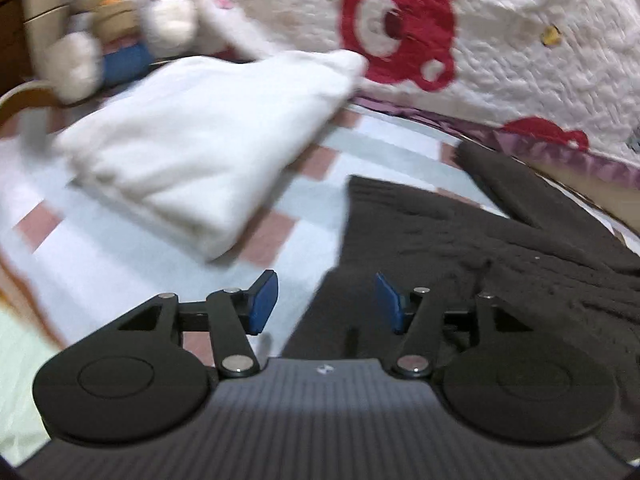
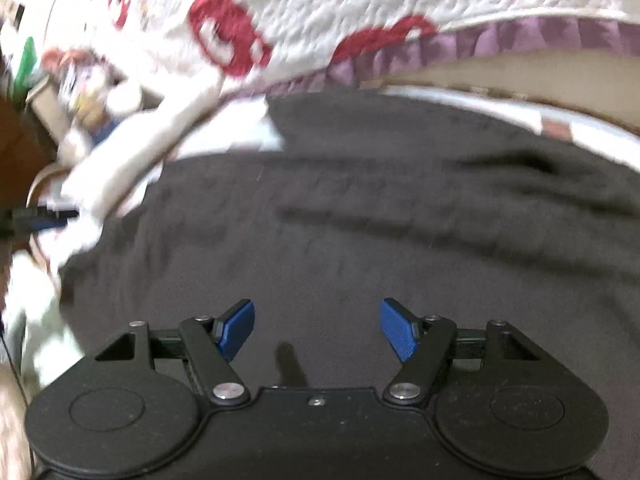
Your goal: Fold clothes
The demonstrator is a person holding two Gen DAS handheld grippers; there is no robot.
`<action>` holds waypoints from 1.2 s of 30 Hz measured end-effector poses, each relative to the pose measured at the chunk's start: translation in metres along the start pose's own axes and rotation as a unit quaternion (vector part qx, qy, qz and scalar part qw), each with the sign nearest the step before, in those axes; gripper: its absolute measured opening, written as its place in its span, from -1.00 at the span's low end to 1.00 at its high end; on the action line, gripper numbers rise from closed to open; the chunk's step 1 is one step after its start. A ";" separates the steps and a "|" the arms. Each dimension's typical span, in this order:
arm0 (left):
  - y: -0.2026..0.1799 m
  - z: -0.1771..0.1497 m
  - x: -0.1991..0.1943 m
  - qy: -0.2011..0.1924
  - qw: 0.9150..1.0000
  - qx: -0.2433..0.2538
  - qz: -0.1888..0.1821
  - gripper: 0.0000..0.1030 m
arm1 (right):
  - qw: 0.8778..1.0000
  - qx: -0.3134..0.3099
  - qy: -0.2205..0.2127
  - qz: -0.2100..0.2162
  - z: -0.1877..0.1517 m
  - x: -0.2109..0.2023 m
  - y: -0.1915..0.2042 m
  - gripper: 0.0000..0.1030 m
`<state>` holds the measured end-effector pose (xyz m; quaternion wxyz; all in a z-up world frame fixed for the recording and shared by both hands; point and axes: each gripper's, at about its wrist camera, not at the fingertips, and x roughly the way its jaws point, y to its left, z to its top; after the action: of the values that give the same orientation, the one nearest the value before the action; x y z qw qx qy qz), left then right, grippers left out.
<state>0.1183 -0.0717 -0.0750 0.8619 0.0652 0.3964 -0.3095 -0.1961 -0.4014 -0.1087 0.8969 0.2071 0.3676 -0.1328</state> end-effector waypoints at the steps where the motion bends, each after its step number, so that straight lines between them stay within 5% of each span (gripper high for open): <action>1: -0.007 0.009 0.013 0.009 1.000 0.016 -0.008 0.18 | 1.000 -0.002 -0.003 -0.014 0.009 0.004 -0.007 0.45; 5: -0.026 0.036 0.080 0.043 0.998 0.051 0.019 0.23 | 0.997 0.018 -0.011 -0.077 0.036 0.024 -0.046 0.45; 11: -0.039 0.046 0.133 0.049 0.995 0.087 0.031 0.33 | 0.994 0.027 -0.001 -0.102 0.038 0.038 -0.082 0.45; 12: -0.040 0.046 0.134 0.040 0.995 0.092 0.021 -0.02 | 0.995 0.016 0.003 -0.102 0.035 0.040 -0.082 0.45; 13: -0.040 0.046 0.134 0.032 0.995 0.096 0.011 -0.64 | 0.995 0.004 0.008 -0.102 0.032 0.043 -0.083 0.45; 14: -0.041 0.046 0.135 0.024 0.995 0.101 0.002 -0.89 | 0.995 -0.008 0.012 -0.102 0.029 0.045 -0.083 0.47; 17: -0.062 0.050 0.128 -0.040 0.983 0.171 0.047 -0.88 | 0.994 -0.037 0.013 -0.106 0.025 0.052 -0.080 0.60; 22: -0.071 0.071 0.124 -0.094 0.981 0.163 0.055 -0.88 | 0.990 -0.024 -0.001 -0.138 0.045 0.068 -0.080 0.67; 27: -0.059 0.063 0.140 -0.089 0.985 0.141 0.052 -0.83 | 0.988 -0.014 -0.018 -0.156 0.057 0.082 -0.083 0.57; 30: -0.044 0.062 0.140 -0.062 0.989 0.104 0.080 -0.72 | 0.987 -0.011 -0.025 -0.157 0.055 0.081 -0.083 0.54; 32: -0.029 0.067 0.121 -0.051 0.993 0.080 0.066 -0.50 | 0.987 0.004 -0.026 -0.158 0.055 0.078 -0.083 0.54; 34: -0.014 0.070 0.097 -0.045 0.996 0.056 0.046 0.04 | 0.987 0.020 -0.027 -0.158 0.054 0.074 -0.082 0.54; 36: -0.003 0.064 0.071 -0.042 0.998 0.038 0.041 0.16 | 0.986 0.025 -0.029 -0.164 0.052 0.067 -0.076 0.53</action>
<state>0.1929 -0.1311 -0.0827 0.8867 0.1011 0.3446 -0.2913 -0.1481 -0.4981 -0.1441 0.8678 0.1630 0.3666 -0.2930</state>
